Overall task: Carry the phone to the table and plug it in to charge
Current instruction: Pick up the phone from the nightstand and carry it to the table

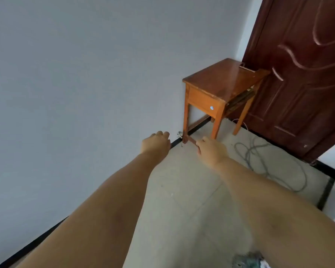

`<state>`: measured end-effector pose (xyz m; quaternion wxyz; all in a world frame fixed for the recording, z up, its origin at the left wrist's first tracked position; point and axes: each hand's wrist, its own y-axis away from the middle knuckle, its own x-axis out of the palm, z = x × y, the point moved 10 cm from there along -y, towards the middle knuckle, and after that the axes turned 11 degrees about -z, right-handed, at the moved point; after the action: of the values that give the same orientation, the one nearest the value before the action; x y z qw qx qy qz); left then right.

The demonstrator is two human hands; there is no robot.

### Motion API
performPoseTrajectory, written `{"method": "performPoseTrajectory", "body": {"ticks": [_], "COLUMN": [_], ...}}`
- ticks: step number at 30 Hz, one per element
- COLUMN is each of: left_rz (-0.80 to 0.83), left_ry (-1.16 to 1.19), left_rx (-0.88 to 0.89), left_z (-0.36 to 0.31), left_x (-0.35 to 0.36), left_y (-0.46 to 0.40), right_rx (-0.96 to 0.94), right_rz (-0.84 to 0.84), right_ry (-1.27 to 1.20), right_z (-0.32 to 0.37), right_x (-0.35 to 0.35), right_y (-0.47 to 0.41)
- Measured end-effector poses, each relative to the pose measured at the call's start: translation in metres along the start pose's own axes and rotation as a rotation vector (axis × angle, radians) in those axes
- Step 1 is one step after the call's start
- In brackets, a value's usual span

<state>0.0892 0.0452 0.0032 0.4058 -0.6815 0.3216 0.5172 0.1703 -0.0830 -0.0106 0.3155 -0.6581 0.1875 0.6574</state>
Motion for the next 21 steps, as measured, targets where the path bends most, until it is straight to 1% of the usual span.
{"method": "performPoseTrajectory", "body": {"ticks": [2,5,7,12,16,21], "left_rz": [0.014,0.059,0.069,0.060,0.129,0.213], "left_ry": [0.009,0.020,0.018,0.024,0.032,0.002], "left_rx": [0.008,0.042,0.091,0.165,0.222,0.274], "left_z": [-0.018,-0.047,-0.069,-0.117,-0.156,-0.210], "left_x": [0.015,0.041,0.055,0.084,0.110,0.158], "left_y": [-0.031,-0.080,-0.118,-0.237,-0.330,-0.425], "right_rx": [0.065,0.142,0.165,0.243,0.331,0.397], "right_rz": [0.055,0.182,0.210,0.165,0.177,0.173], "right_ry": [0.005,0.062,0.098,0.108,0.044,0.047], "right_z": [-0.037,-0.090,-0.121,-0.204,-0.269,-0.354], "right_x": [0.011,0.035,0.046,0.048,0.042,0.049], "right_y": [-0.017,-0.047,-0.075,-0.169,-0.236,-0.297]}}
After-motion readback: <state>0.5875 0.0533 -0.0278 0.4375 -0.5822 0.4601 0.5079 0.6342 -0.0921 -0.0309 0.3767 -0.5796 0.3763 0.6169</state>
